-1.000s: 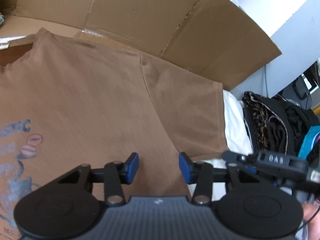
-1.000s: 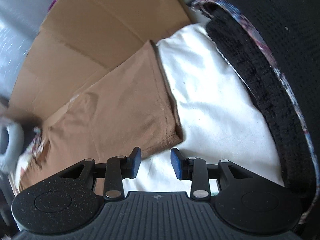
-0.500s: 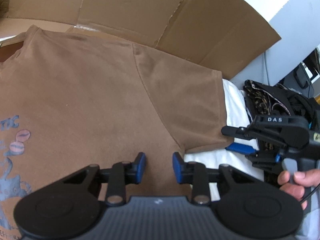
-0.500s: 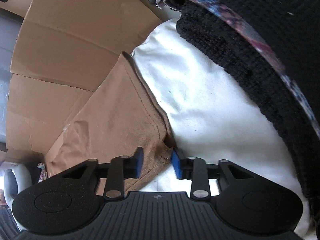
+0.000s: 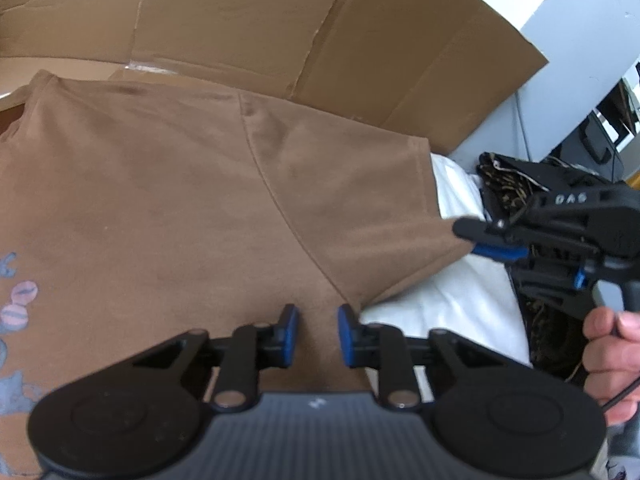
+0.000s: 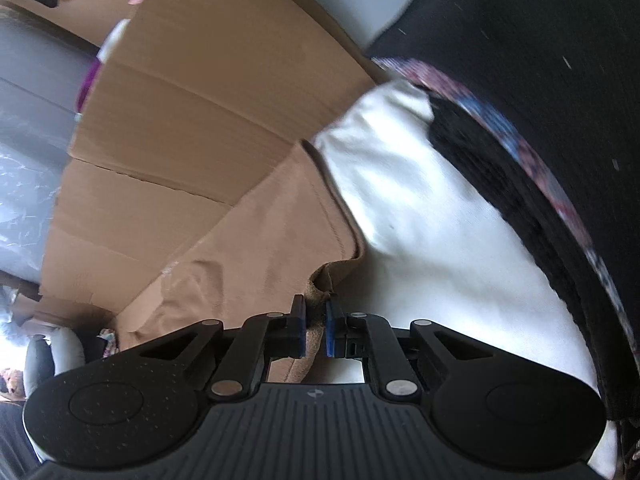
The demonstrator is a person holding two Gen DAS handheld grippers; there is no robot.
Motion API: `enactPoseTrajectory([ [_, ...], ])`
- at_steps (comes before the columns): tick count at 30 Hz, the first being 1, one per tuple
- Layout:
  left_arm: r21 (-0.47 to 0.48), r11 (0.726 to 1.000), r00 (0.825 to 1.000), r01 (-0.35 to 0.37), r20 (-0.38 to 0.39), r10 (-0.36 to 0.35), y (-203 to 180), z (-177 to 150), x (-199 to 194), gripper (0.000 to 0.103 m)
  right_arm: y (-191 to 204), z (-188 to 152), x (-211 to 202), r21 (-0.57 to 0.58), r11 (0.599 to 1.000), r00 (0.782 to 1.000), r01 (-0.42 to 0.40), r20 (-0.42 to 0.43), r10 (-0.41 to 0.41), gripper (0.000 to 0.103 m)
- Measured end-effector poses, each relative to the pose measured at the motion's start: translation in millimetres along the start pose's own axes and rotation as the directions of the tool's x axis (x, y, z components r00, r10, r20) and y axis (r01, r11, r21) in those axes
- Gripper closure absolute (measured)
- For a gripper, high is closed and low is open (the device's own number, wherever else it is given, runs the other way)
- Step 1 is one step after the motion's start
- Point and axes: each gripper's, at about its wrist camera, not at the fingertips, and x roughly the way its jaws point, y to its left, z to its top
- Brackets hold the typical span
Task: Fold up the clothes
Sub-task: 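Move the right tool to the sleeve and close on its edge, then lift the sleeve with the right tool while the left tool pinches the shirt body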
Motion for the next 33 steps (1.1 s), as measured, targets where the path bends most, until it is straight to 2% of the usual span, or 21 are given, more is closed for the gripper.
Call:
enactPoseTrajectory([
  [2,-0.002,1.0,1.0,0.008,-0.001,-0.008,-1.5,0.0,1.4,0.092,6.3,1.4,-1.8,-0.014,1.0,1.0,-0.019,0.006,0.019,0.096],
  [5,-0.007,1.0,1.0,0.02,-0.003,-0.02,-3.5,-1.1,4.2,0.095,16.6,2.6,2.9,-0.04,0.998,0.999,-0.044,0.009,0.044,0.096],
  [16,-0.113,0.992,0.999,0.05,-0.008,-0.051,2.5,-8.7,17.9,0.101,46.3,-5.9,-4.7,-0.136,0.981,0.991,-0.135,-0.037,0.132,0.097],
  [24,-0.256,0.961,0.995,0.1,0.016,-0.099,14.2,-13.8,22.1,0.103,58.7,-16.7,-6.2,-0.173,0.966,0.979,-0.194,-0.092,0.181,0.097],
  [33,-0.324,0.938,0.992,0.122,0.035,-0.117,19.1,-18.5,23.0,0.103,76.2,-38.7,-2.9,-0.218,0.94,0.956,-0.262,-0.191,0.222,0.097],
])
